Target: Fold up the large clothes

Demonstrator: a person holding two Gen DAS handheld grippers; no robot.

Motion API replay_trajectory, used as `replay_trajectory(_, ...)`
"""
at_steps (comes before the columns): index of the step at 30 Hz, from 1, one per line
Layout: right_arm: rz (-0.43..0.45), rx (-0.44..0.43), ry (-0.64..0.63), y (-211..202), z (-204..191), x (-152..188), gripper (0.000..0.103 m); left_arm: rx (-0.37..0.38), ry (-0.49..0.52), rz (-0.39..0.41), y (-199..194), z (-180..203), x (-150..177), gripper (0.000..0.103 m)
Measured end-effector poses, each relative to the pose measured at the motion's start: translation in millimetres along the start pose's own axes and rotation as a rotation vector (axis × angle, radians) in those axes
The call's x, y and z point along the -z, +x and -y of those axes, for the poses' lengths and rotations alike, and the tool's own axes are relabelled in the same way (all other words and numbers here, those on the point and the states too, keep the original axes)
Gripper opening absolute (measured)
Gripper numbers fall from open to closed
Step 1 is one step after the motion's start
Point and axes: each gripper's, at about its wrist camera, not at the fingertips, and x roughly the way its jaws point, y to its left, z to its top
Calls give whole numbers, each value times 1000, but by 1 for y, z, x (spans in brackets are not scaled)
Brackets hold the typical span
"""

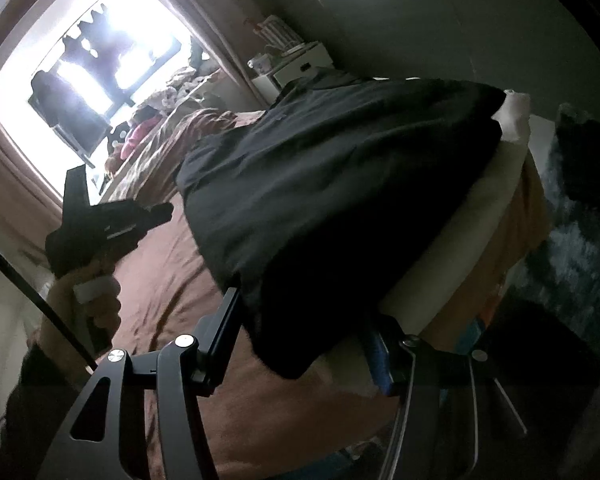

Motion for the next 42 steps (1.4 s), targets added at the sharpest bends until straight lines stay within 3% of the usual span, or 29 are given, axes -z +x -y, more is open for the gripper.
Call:
replay_trajectory(11,36,49,-14,-33,-5,16,57,-2,106,14,-78,9,44,15)
replay_trajectory(13,45,56,-18,-39,-8,18,58,3,132,29,-98,11,53,27)
replay_trajectory(15,51,69,-25,-44,-13,23,66,10,155,54,-117,12,62,53)
replay_trajectory(16,55,73,-30,-46,-16,24,75,9,169,72,-129,13,68,57)
replay_trajectory(19,76,78,-48,-54,-27,27,78,12,198,104,-156,15,80,62)
replay_trajectory(24,116,109,-88,-68,-41,36,87,4,235,194,-205,17,107,95)
replay_trajectory(26,125,106,-106,-74,-48,41,89,-1,251,238,-225,16,119,101)
replay_trajectory(29,143,99,-129,-82,-56,50,103,-19,244,306,-257,13,139,103)
replay_trajectory(38,181,75,-190,-94,-68,75,103,-114,238,452,-333,-4,197,103)
replay_trajectory(42,177,44,-214,-100,-73,88,103,-135,246,469,-358,-8,220,103)
